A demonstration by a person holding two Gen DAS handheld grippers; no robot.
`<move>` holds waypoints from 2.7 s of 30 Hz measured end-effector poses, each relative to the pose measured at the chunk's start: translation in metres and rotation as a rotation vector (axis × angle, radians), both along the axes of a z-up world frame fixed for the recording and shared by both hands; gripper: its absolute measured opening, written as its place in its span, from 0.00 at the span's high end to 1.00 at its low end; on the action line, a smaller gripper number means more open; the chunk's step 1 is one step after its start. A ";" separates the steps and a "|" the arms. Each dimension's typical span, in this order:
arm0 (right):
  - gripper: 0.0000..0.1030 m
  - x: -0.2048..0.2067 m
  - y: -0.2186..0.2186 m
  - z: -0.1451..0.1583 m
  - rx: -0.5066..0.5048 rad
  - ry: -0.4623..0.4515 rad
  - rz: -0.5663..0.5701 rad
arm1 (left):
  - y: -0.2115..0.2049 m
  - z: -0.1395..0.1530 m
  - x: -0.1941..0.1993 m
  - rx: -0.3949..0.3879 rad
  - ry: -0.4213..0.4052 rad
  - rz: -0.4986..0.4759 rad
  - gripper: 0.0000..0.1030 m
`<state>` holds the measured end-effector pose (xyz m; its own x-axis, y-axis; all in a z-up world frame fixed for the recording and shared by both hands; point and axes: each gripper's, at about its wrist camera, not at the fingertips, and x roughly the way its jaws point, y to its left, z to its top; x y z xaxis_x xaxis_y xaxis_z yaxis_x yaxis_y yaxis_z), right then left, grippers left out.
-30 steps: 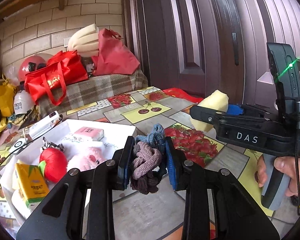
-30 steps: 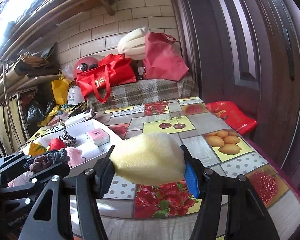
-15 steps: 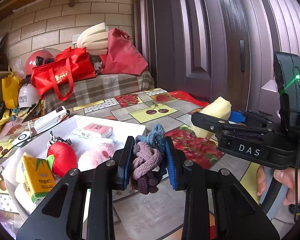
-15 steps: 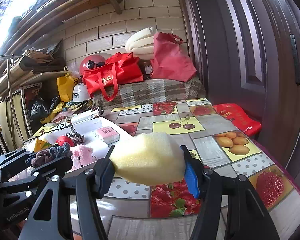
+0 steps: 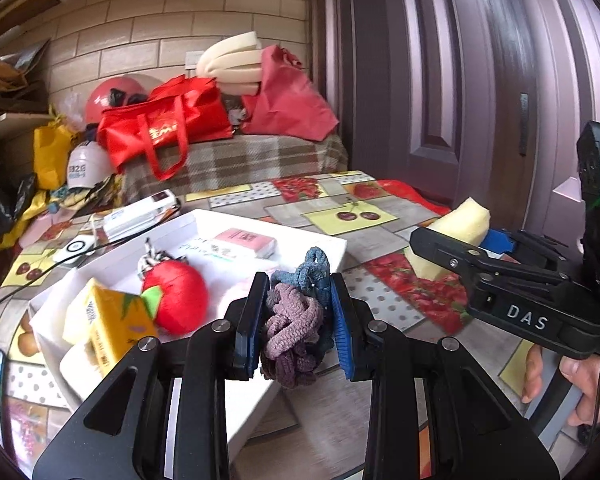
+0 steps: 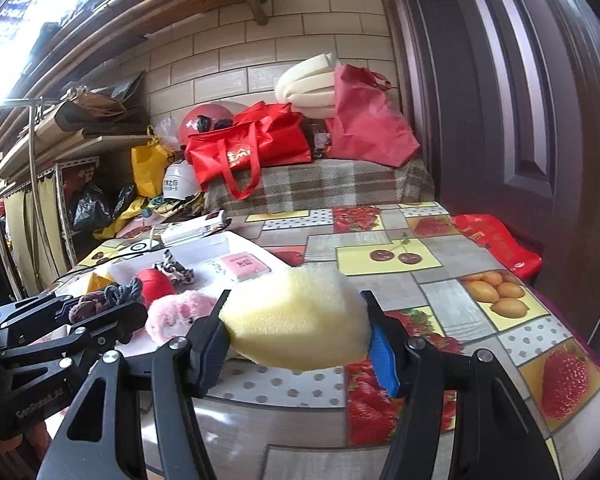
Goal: Organize soft objects
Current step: 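Lift the yarn ball and foam block and carry both over the white box, then lower the yarn ball and foam block into the box and open both grippers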
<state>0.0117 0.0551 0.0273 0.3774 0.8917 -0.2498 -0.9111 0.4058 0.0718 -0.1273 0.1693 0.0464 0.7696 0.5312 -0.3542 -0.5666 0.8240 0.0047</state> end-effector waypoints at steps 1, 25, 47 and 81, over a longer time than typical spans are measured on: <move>0.41 -0.002 0.002 0.000 -0.001 0.000 0.006 | 0.001 0.000 -0.002 -0.002 0.001 0.006 0.72; 0.41 -0.029 0.056 0.000 -0.034 0.003 0.113 | 0.069 -0.006 -0.043 -0.099 0.005 0.233 0.71; 0.40 -0.054 0.121 -0.003 -0.136 -0.041 0.229 | 0.103 -0.013 -0.042 -0.123 0.083 0.263 0.71; 0.39 -0.031 0.158 0.004 -0.074 -0.006 0.112 | 0.099 -0.011 -0.029 -0.101 0.092 0.131 0.71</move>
<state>-0.0194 0.2135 0.0315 0.2782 0.9077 -0.3141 -0.9514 0.3054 0.0397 -0.1562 0.2678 0.0353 0.6581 0.5830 -0.4765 -0.6700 0.7421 -0.0174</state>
